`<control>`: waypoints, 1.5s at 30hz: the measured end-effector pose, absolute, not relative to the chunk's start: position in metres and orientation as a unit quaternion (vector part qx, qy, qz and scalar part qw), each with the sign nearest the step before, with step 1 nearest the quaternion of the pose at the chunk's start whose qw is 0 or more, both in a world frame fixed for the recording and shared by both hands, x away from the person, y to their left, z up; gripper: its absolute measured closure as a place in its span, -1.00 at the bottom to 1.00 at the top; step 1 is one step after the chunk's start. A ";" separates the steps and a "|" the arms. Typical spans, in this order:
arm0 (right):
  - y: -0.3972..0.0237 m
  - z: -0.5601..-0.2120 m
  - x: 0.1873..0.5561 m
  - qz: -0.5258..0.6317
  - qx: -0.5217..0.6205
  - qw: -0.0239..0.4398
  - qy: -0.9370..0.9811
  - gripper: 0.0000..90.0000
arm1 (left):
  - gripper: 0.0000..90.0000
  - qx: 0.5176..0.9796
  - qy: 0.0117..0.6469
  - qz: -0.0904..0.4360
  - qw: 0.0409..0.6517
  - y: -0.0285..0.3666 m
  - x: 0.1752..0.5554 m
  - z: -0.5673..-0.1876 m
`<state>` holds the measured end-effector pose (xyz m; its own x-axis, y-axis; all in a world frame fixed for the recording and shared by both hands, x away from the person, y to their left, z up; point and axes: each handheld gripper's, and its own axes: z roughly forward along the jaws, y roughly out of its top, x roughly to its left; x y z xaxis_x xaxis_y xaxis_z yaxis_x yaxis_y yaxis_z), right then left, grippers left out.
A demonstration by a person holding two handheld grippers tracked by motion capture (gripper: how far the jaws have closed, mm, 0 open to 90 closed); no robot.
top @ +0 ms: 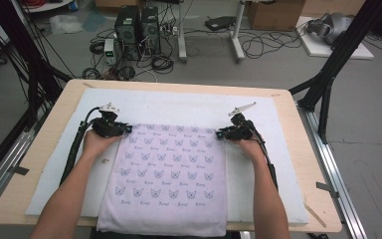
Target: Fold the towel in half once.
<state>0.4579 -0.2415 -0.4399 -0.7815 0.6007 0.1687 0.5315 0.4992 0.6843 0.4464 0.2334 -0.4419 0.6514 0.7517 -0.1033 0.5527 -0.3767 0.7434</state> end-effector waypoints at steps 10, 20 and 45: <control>-0.236 -0.419 0.462 0.372 0.322 0.079 0.867 0.90 | 0.84 0.801 0.397 0.167 0.416 0.236 0.445 -0.424; -0.246 -0.388 0.469 0.394 0.333 0.118 0.848 0.91 | 0.84 0.794 0.387 0.197 0.426 0.234 0.454 -0.386; -0.245 -0.346 0.485 0.425 0.317 0.115 0.840 0.90 | 0.84 0.789 0.370 0.187 0.454 0.246 0.464 -0.344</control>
